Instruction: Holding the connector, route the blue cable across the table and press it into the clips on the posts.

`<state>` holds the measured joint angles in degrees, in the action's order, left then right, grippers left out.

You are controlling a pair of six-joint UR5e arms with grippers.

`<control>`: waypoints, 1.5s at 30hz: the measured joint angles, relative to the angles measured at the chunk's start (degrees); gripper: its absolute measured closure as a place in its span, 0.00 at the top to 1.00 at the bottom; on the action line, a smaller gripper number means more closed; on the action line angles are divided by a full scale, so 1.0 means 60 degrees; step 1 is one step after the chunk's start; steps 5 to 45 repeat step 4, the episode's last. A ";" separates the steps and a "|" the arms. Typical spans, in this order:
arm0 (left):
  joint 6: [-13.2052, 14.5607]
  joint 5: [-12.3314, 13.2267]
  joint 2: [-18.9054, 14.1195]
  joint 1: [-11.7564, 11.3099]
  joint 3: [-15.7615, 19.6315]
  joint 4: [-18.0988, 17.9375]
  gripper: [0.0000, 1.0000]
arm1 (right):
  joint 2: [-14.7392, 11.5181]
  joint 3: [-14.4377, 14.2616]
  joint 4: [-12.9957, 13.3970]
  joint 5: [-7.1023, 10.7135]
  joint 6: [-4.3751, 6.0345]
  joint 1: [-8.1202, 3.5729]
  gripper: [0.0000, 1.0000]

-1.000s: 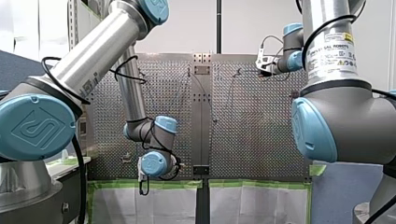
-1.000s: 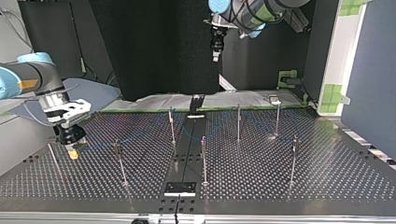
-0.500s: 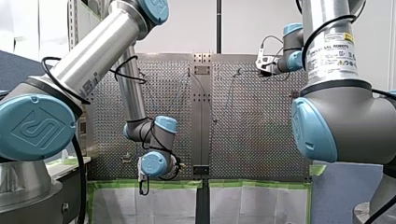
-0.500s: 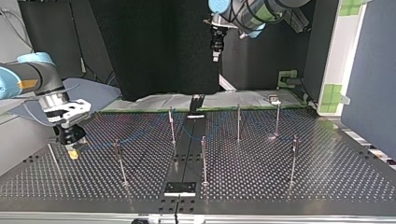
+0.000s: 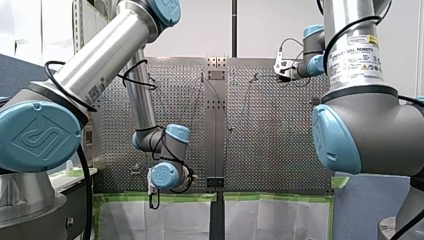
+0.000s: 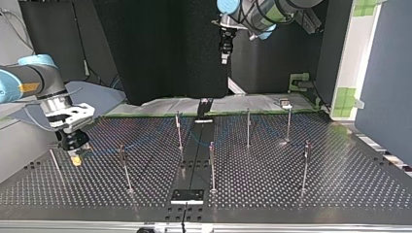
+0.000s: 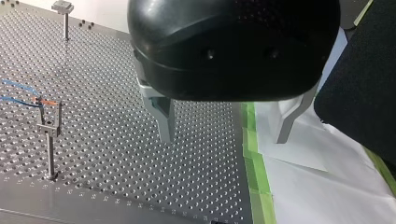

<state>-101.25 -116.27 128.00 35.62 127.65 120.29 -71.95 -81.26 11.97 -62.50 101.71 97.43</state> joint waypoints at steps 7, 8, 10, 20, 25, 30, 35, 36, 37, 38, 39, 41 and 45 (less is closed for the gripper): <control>0.0000 0.0000 0.0000 0.0000 0.0000 0.0000 1.00 | 0.0000 0.0000 0.0000 0.0000 0.0000 0.0000 0.00; 0.0000 0.0000 0.0000 0.0000 0.0000 0.0000 1.00 | 0.0000 0.0000 0.0000 0.0000 0.0000 0.0000 0.00; 0.0000 0.0000 0.0000 0.0000 0.0000 0.0000 1.00 | 0.0000 0.0000 0.0000 0.0000 0.0000 0.0000 0.00; 0.0000 0.0000 0.0000 0.0000 0.0000 0.0000 1.00 | 0.0000 0.0000 0.0000 0.0000 0.0000 0.0000 0.00; 0.0000 0.0000 0.0000 0.0000 0.0000 0.0000 1.00 | 0.0000 0.0000 0.0000 0.0000 0.0000 0.0000 0.00; 0.0000 0.0000 0.0000 0.0000 0.0000 0.0000 1.00 | 0.0000 0.0000 0.0000 0.0000 0.0000 0.0000 0.00; 0.0000 0.0000 0.0000 0.0000 0.0000 0.0000 1.00 | 0.0000 0.0000 0.0000 0.0000 0.0000 0.0000 0.00; 0.0000 0.0000 0.0000 0.0000 0.0000 0.0000 1.00 | 0.0000 0.0000 0.0000 0.0000 0.0000 0.0000 0.00; 0.0000 0.0000 0.0000 0.0000 0.0000 0.0000 1.00 | 0.0000 0.0000 0.0000 0.0000 0.0000 0.0000 0.00; 0.0000 0.0000 0.0000 0.0000 0.0000 0.0000 1.00 | 0.0000 0.0000 0.0000 0.0000 0.0000 0.0000 0.00; 0.0000 0.0000 0.0000 0.0000 0.0000 0.0000 1.00 | 0.0000 0.0000 0.0000 0.0000 0.0000 0.0000 0.00; 0.0000 0.0000 0.0000 0.0000 0.0000 0.0000 1.00 | 0.0000 0.0000 0.0000 0.0000 0.0000 0.0000 0.00; 0.0000 0.0000 0.0000 0.0000 0.0000 0.0000 1.00 | 0.0000 0.0000 0.0000 0.0000 0.0000 0.0000 0.00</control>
